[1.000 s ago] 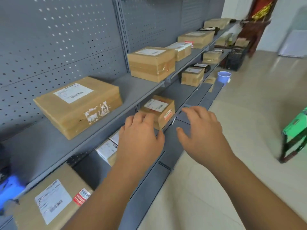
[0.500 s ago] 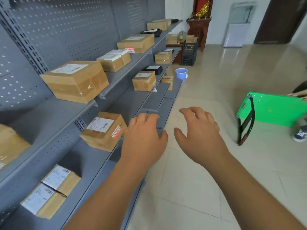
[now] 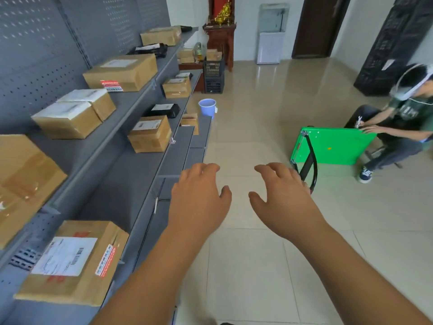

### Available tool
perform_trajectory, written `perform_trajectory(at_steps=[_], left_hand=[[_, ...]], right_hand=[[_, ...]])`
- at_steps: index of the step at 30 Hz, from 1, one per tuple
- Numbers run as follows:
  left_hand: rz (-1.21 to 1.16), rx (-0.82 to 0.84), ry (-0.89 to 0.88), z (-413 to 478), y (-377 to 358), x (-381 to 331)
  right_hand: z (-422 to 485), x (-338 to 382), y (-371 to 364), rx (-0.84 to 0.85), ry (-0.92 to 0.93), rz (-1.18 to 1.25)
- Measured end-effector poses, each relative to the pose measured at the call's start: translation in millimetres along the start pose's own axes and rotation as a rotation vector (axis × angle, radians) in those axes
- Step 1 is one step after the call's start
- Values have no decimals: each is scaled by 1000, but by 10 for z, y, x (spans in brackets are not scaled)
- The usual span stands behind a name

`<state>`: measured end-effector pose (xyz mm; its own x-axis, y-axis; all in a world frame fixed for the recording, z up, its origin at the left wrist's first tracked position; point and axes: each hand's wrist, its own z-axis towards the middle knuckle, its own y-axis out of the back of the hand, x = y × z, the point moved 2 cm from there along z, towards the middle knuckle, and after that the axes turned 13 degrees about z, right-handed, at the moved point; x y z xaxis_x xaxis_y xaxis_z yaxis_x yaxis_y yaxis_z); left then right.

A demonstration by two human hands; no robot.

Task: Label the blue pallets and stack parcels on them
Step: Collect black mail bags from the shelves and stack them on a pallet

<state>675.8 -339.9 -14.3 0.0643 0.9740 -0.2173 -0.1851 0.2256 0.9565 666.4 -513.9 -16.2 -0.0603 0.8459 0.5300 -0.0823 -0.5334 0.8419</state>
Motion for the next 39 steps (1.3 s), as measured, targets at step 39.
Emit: perform_trajectory(at_steps=[39], left_hand=[[23,99,17,5968,-1713,-787]], right_hand=[[6134,-1548,-141,97,40,58]])
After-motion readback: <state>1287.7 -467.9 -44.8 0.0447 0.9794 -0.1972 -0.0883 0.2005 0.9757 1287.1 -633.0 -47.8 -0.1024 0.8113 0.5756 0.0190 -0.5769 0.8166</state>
